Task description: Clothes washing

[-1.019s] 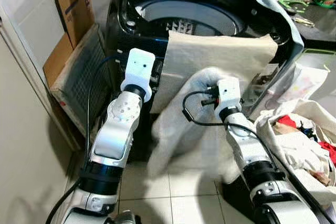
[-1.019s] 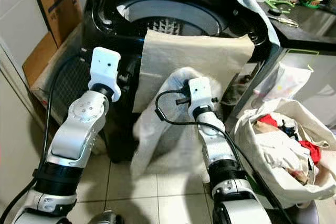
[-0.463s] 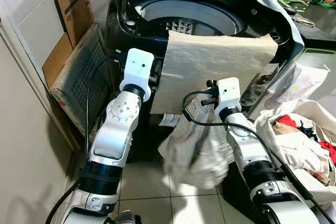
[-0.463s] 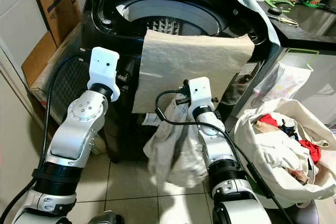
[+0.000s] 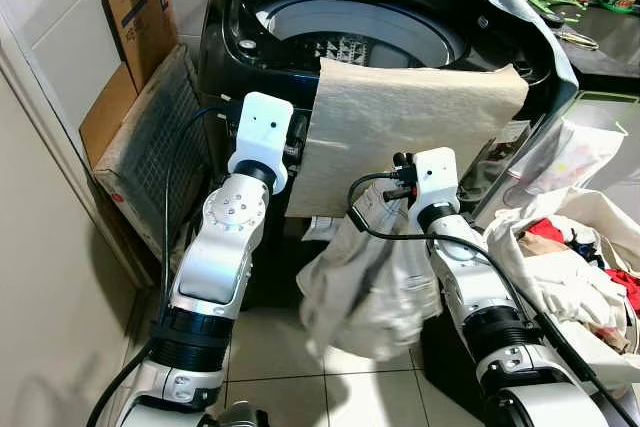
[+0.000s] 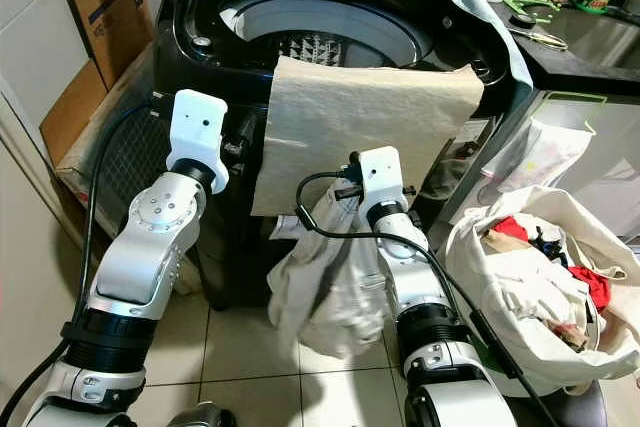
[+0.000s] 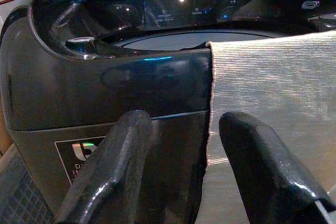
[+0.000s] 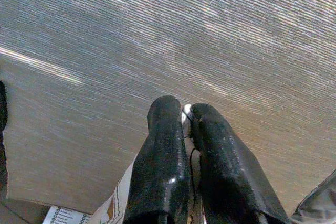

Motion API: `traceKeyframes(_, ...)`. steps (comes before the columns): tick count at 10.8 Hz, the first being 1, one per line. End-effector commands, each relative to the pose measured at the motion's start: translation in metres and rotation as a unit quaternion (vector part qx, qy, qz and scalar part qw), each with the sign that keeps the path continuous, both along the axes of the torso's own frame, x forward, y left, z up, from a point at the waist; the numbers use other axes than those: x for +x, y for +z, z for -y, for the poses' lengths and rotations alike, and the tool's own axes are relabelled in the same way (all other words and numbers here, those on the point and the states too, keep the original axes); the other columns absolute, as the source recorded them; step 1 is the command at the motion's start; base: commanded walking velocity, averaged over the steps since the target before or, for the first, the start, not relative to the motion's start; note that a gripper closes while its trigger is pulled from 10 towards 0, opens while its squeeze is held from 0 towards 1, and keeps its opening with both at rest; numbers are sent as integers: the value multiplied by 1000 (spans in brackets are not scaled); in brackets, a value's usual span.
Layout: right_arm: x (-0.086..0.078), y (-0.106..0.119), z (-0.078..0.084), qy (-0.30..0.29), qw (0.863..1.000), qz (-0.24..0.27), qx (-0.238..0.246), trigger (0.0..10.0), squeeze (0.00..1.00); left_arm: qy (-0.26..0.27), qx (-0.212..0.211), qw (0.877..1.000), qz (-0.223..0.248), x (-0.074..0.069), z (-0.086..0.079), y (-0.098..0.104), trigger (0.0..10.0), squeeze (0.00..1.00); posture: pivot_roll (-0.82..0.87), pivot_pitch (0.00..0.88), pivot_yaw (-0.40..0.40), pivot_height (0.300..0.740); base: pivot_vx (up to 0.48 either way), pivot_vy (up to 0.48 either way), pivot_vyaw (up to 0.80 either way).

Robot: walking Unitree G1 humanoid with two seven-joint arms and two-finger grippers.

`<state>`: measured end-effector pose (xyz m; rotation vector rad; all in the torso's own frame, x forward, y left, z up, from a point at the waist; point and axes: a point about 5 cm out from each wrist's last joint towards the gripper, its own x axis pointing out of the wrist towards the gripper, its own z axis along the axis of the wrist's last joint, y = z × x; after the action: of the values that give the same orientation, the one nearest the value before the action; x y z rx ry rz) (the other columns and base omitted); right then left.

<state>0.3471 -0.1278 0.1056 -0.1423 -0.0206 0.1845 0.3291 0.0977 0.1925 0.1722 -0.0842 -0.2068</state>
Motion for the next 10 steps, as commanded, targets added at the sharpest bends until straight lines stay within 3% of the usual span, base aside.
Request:
traceKeyframes(1, 6, 19, 3, -3, 999, 40, -2, 0, 0, -3, -2, 1000, -2, -1, 2, -3, 10000, 0, 122, 0, -63, 740, 0, 0, 0)
traceKeyframes(6, 6, 19, 3, -3, 999, 40, -2, 0, 0, -3, -2, 1000, -2, -1, 2, -3, 10000, 0, 122, 0, -63, 740, 0, 0, 0)
traceKeyframes(7, -2, 18, 2, 1, 999, 35, -2, 0, 0, 0, -4, 1000, -1, -1, 1, -5, 10000, 0, 0, 0, 0, 740, 0, 0, 0)
traceKeyframes(8, -28, -19, 3, 31, 999, -4, 24, 0, 0, 77, -49, 993, -71, -26, -42, -80, 10000, 0, 112, 0, -52, 740, 0, 0, 0)
traceKeyframes(9, -37, -32, 3, 41, 998, -17, 37, 0, 0, 112, -63, 987, -97, -44, -60, -108, 10000, 0, 113, 0, -54, 740, 0, 0, 0)
traceKeyframes(10, -36, -32, 3, 41, 998, -18, 37, 0, 0, 113, -64, 987, -96, -43, -60, -108, 10000, 0, 114, 0, -55, 740, 0, 0, 0)
